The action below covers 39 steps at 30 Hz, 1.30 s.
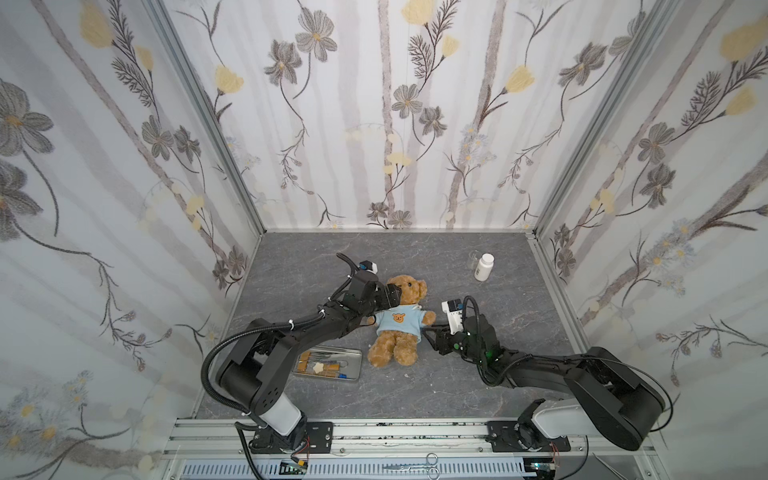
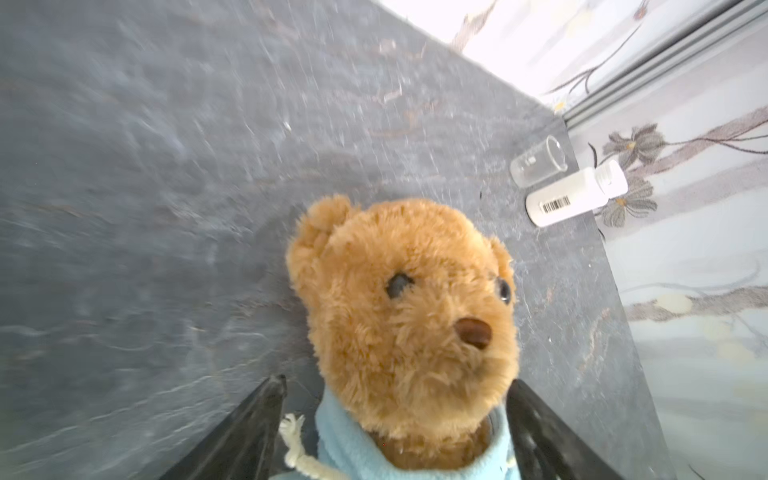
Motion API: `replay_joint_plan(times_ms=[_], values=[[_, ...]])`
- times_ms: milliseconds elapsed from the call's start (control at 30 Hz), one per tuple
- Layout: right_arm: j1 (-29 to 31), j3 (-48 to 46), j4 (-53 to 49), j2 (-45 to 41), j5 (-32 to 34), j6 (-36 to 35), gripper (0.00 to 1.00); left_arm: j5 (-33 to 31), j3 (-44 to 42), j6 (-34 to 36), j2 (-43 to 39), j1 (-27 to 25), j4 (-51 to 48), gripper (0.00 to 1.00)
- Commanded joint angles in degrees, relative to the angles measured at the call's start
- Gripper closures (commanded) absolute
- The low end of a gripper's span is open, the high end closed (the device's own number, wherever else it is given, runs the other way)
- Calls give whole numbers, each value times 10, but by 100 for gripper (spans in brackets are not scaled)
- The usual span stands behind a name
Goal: Dress the teddy bear
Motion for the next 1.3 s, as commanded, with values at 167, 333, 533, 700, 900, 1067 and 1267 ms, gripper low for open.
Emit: replay_joint_plan(times_ms=[167,333,533,700,900,1067,1267], values=[[-67,10,-2,-26,-75,-42,35,-95,-45,152,-116,-96,-30,15],[-76,33,41,34,-131,-31,38,-99,-9,205,-86,-170,-76,20],[-77,37,96,84,-144,-19,57,-110,45,245,0,-203,-136,28],[-77,51,127,120,-150,-9,65,-131,55,268,38,-210,-155,29],[-88,50,165,143,-150,12,91,-166,37,306,45,-211,-176,31],[-96,37,167,128,-122,19,100,-221,38,343,46,-210,-225,39],[-104,27,161,111,-92,23,100,-244,31,354,38,-207,-262,47]])
